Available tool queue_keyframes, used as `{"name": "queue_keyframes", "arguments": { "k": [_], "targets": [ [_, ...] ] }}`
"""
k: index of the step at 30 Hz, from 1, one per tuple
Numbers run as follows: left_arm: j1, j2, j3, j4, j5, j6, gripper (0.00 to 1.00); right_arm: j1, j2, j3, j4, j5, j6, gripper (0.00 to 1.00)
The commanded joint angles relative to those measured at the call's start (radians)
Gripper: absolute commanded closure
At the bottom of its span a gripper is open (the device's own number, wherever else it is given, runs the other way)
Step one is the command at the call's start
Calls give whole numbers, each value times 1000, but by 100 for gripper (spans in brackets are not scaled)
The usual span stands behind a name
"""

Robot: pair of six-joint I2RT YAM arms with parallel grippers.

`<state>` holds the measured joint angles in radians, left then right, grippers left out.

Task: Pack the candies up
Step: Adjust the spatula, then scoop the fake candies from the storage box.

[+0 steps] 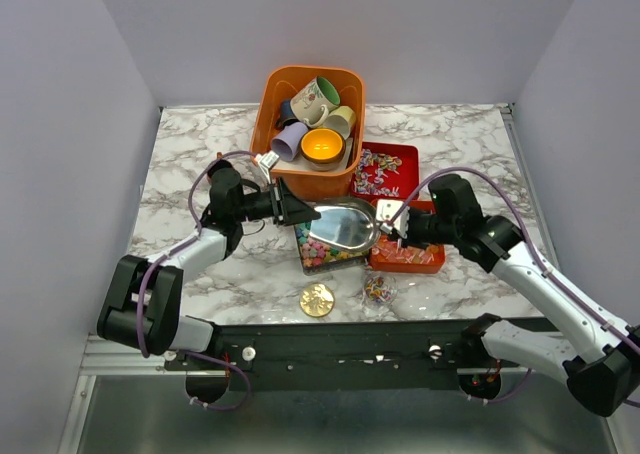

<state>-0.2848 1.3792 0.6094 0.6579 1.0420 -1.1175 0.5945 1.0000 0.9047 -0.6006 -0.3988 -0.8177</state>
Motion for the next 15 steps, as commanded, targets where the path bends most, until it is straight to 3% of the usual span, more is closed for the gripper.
{"name": "queue_keyframes", "arguments": {
  "k": [1, 2, 10, 13, 15],
  "targets": [
    [88, -34, 36, -207, -117, 165, 52, -70, 48, 181, -204, 9, -70, 99],
    [110, -49, 36, -233, -128, 185, 48, -109, 58, 247, -247, 21, -136, 100],
    [168, -149, 1, -331, -197, 314, 44, -334, 265, 607, -785, 129, -510, 99],
    [171, -180, 0, -349, -197, 340, 44, -369, 353, 692, -924, 222, -586, 99],
    [173, -201, -7, -354, -203, 361, 44, -375, 368, 685, -924, 279, -612, 99]
  ]
}}
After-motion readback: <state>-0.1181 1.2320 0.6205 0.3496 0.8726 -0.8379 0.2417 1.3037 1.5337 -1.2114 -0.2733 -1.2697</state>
